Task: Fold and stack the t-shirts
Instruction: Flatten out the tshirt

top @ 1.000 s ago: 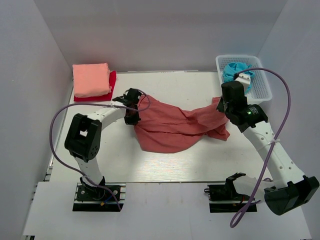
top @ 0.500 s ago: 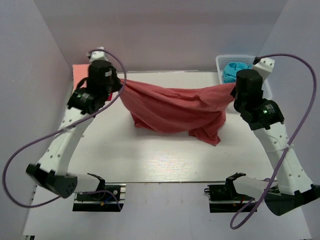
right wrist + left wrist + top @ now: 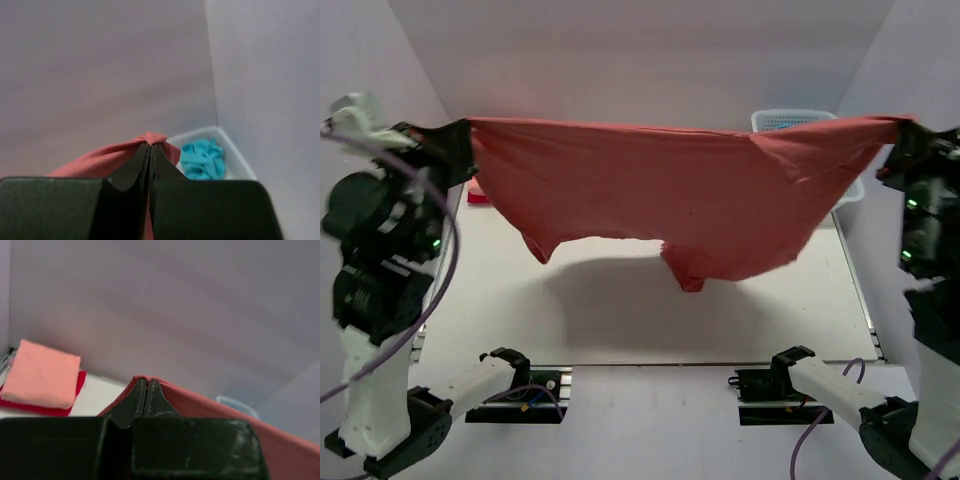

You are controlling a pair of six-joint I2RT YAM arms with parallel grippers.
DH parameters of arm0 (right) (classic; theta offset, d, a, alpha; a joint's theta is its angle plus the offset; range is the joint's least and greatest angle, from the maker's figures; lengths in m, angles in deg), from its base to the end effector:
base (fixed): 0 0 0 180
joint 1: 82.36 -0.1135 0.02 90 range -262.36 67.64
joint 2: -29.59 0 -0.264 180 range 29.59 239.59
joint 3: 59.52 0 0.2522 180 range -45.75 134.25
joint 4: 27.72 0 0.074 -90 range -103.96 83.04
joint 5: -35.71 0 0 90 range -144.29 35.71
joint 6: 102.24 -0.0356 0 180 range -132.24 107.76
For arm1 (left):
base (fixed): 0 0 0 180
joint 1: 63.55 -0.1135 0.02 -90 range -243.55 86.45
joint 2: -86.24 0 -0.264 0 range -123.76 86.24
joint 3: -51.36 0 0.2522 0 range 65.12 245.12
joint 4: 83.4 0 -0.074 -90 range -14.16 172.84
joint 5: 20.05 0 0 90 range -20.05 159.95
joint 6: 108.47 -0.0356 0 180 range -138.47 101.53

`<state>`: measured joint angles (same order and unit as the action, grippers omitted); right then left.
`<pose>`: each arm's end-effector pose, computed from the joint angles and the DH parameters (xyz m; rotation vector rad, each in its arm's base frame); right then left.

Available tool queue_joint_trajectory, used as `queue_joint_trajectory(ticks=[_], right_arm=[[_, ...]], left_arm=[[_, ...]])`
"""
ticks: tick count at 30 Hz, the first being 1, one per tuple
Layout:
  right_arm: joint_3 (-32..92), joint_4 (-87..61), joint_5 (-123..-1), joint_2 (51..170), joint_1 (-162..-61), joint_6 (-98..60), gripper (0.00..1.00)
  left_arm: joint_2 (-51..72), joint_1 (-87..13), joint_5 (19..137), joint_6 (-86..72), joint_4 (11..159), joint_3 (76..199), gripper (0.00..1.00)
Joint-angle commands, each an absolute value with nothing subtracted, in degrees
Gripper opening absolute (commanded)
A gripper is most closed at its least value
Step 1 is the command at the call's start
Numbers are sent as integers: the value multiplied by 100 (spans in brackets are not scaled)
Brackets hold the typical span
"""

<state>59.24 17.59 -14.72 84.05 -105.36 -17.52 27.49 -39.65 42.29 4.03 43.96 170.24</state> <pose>0.0750 0.0072 0.5886 0.4048 1.2535 -0.0075 0.1103 -0.0308 0.5717 -0.3780 1.4130 -0.3138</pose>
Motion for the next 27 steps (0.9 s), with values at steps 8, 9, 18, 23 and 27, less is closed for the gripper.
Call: queue_joint_trajectory(ticks=[8, 9, 18, 23, 27], right_arm=[[7255, 1328, -3011, 7811, -10521, -1242, 0], [7272, 1250, -3081, 7794, -10512, -1251, 0], [7019, 1038, -2995, 7714, -10521, -1031, 0], [6229, 687, -2311, 7784, -10530, -883, 0], [5157, -93, -1606, 7925, -10530, -653, 0]], left_arm=[[3745, -4017, 5280, 96, 4707, 18078, 0], [3746, -4017, 5350, 96, 4706, 18131, 0], [3632, -4017, 5501, 263, 4487, 18115, 0], [3403, -4017, 5273, 447, 4618, 17640, 0], [3140, -4017, 4833, 657, 4742, 16860, 0]])
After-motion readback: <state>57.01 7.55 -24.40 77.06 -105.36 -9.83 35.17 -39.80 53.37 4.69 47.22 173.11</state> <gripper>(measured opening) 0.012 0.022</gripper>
